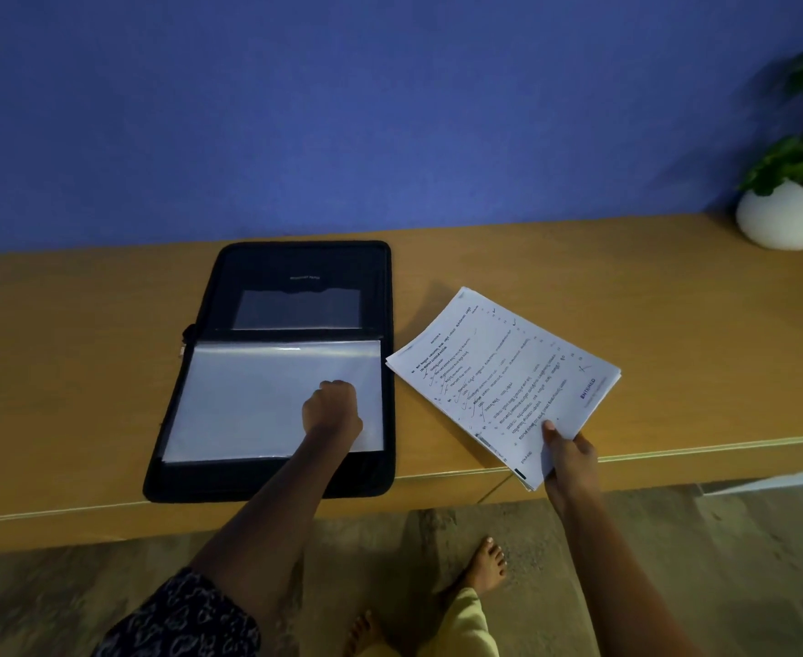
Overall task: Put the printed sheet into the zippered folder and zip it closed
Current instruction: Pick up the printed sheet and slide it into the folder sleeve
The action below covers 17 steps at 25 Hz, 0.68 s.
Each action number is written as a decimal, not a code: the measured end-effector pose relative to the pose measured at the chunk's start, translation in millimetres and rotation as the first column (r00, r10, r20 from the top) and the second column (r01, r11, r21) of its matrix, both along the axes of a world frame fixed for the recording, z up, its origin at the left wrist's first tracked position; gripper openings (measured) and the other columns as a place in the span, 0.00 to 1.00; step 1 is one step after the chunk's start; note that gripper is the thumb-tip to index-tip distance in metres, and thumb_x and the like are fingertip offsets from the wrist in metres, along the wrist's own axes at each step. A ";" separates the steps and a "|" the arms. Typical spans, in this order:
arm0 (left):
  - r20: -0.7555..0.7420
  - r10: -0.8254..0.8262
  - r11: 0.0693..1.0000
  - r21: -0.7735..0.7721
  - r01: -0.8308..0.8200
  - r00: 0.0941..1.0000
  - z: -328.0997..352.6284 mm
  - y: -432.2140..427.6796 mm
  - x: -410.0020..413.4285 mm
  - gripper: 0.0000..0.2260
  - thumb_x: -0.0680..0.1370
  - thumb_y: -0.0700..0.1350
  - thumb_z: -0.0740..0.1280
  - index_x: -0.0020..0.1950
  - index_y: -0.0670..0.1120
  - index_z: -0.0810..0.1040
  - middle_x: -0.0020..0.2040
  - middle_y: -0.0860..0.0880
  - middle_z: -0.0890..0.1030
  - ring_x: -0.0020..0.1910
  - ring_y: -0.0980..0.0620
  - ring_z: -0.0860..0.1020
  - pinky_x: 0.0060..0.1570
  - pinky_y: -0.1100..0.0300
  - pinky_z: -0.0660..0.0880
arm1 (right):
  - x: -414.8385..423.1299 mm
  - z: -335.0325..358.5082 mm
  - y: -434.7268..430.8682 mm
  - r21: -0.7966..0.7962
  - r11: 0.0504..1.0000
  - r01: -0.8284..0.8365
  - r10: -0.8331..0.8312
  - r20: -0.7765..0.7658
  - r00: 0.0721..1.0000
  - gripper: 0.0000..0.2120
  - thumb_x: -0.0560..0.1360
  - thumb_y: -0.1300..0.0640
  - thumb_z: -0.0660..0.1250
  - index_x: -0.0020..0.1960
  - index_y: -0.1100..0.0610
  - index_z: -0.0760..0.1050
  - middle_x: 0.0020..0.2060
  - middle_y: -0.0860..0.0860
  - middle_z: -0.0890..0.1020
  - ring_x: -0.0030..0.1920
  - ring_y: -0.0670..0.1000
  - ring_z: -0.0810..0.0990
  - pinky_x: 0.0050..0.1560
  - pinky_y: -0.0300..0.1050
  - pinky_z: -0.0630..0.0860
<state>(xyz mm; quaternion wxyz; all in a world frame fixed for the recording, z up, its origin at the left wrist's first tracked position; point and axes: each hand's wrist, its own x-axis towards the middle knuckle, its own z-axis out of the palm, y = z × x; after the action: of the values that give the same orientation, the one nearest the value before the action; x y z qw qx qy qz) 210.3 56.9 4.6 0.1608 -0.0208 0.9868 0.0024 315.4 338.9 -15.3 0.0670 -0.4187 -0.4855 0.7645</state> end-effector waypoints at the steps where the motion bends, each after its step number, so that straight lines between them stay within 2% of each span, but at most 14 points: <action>1: -0.001 -0.014 1.000 -0.028 0.013 1.000 1.0 0.0 -0.2 0.18 0.73 0.47 0.73 0.59 0.40 0.75 0.53 0.42 0.78 0.50 0.46 0.80 0.47 0.57 0.77 | 1.6 -0.6 0.2 0.020 1.000 -0.010 0.011 -0.005 1.000 0.09 0.79 0.63 0.63 0.59 0.61 0.71 0.53 0.55 0.80 0.51 0.56 0.80 0.55 0.58 0.77; 4: -0.025 -0.054 0.996 -0.071 0.052 0.998 3.0 0.6 -0.2 0.28 0.70 0.55 0.75 0.60 0.38 0.73 0.54 0.42 0.77 0.49 0.46 0.81 0.44 0.58 0.76 | 4.4 0.7 -0.3 0.085 0.995 -0.043 0.045 -0.026 0.999 0.10 0.79 0.62 0.64 0.60 0.61 0.71 0.52 0.54 0.81 0.50 0.56 0.81 0.53 0.59 0.78; 6: -0.048 -0.073 0.993 -0.093 0.068 0.996 5.1 0.4 -1.3 0.30 0.68 0.57 0.76 0.60 0.38 0.73 0.53 0.43 0.76 0.48 0.46 0.81 0.41 0.59 0.74 | 3.1 4.1 -1.9 0.121 0.991 -0.063 0.070 -0.054 0.996 0.11 0.79 0.61 0.64 0.60 0.62 0.72 0.52 0.55 0.82 0.49 0.56 0.82 0.53 0.59 0.78; 8: -0.060 -0.085 0.990 -0.120 0.077 0.995 8.0 0.5 -3.5 0.32 0.67 0.58 0.76 0.60 0.39 0.73 0.53 0.43 0.76 0.46 0.47 0.81 0.39 0.59 0.72 | -0.4 8.8 -4.8 0.169 0.981 -0.096 0.112 -0.089 0.990 0.11 0.79 0.61 0.64 0.60 0.63 0.73 0.53 0.56 0.82 0.50 0.57 0.82 0.52 0.58 0.79; 12: -0.061 -0.101 0.984 -0.153 0.090 0.993 12.2 2.7 -7.2 0.32 0.66 0.59 0.77 0.61 0.40 0.73 0.52 0.44 0.76 0.46 0.46 0.81 0.39 0.58 0.73 | -12.9 19.2 -20.8 0.295 0.946 -0.133 0.167 -0.093 0.982 0.08 0.78 0.60 0.65 0.56 0.61 0.76 0.48 0.55 0.83 0.48 0.56 0.82 0.44 0.50 0.80; 15: -0.067 -0.103 0.982 -0.168 0.091 0.992 12.3 5.5 -7.9 0.32 0.65 0.59 0.77 0.61 0.41 0.73 0.52 0.45 0.76 0.46 0.47 0.81 0.38 0.58 0.73 | -24.0 22.9 -40.4 0.387 0.914 -0.121 0.155 -0.057 0.986 0.08 0.78 0.60 0.65 0.55 0.62 0.77 0.49 0.60 0.83 0.51 0.60 0.81 0.51 0.58 0.80; 17: -0.074 -0.107 0.980 -0.175 0.092 0.992 11.2 6.7 -7.5 0.32 0.66 0.58 0.77 0.61 0.41 0.73 0.53 0.45 0.76 0.46 0.47 0.82 0.39 0.58 0.74 | -29.4 24.9 -53.2 0.447 0.887 -0.116 0.149 -0.039 0.988 0.09 0.78 0.60 0.65 0.56 0.64 0.78 0.46 0.59 0.82 0.50 0.61 0.81 0.49 0.57 0.80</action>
<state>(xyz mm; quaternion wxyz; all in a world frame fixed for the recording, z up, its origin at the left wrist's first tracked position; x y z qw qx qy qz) 202.9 63.6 15.9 0.1173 0.0149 0.9889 -0.0898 286.0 285.7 9.6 0.1257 -0.3303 -0.6716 0.6511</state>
